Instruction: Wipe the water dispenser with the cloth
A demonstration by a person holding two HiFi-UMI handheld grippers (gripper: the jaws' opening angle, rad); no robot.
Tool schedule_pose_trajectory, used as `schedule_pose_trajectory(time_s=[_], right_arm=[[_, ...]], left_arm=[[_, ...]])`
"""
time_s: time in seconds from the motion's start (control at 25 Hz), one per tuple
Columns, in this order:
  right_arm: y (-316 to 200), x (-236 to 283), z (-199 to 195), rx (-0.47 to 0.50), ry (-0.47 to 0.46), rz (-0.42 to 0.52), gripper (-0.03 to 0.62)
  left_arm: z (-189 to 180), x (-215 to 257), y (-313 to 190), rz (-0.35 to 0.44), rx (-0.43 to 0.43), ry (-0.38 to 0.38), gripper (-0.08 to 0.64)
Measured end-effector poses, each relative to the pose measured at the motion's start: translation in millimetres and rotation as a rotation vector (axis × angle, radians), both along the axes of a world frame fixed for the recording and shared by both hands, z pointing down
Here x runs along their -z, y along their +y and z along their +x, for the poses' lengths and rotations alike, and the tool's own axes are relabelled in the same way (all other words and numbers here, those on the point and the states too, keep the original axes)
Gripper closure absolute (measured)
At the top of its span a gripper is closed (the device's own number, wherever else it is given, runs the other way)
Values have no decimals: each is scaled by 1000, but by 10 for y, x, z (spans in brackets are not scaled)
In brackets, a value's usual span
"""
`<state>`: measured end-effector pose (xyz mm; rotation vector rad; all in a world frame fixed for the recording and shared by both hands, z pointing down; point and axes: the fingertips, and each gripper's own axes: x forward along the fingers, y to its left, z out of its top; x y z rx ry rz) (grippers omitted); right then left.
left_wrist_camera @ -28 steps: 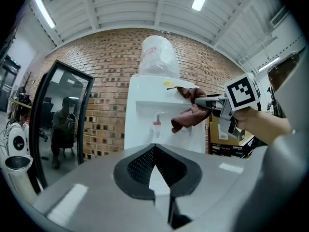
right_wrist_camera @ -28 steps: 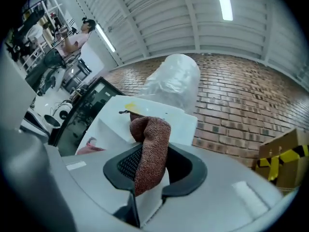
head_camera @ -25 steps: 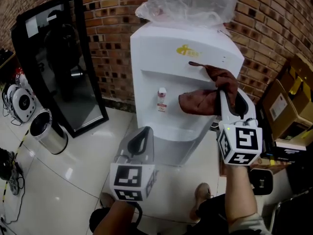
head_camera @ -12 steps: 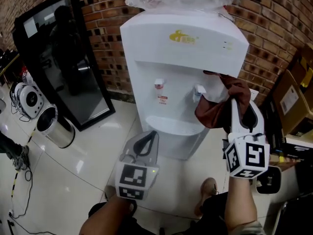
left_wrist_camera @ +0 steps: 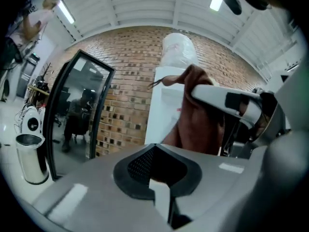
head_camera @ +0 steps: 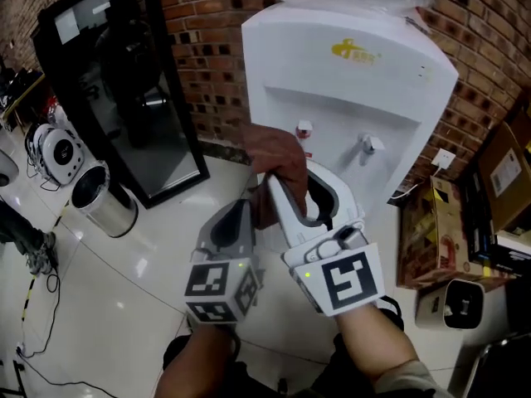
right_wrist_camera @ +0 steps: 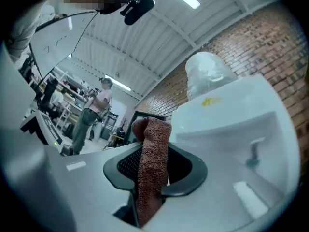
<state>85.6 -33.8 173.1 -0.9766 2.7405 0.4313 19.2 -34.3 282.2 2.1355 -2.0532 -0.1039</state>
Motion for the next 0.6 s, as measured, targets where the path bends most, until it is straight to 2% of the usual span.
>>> schedule_pose_trajectory(time_s=[0.08, 0.2, 0.36, 0.6], right_arm=[[-79, -177, -293, 50, -17, -78, 474], [-312, -450, -490, 49, -48, -197, 474], [-702, -662, -463, -32, -108, -289, 474], [-1054, -803, -186, -138, -165, -363, 474]], left_arm=[[-47, -83, 6, -29, 7, -7, 560], [-129, -199, 59, -73, 23, 17, 560], [-217, -206, 144, -94, 29, 51, 560], [-212, -148, 131, -75, 41, -18, 560]])
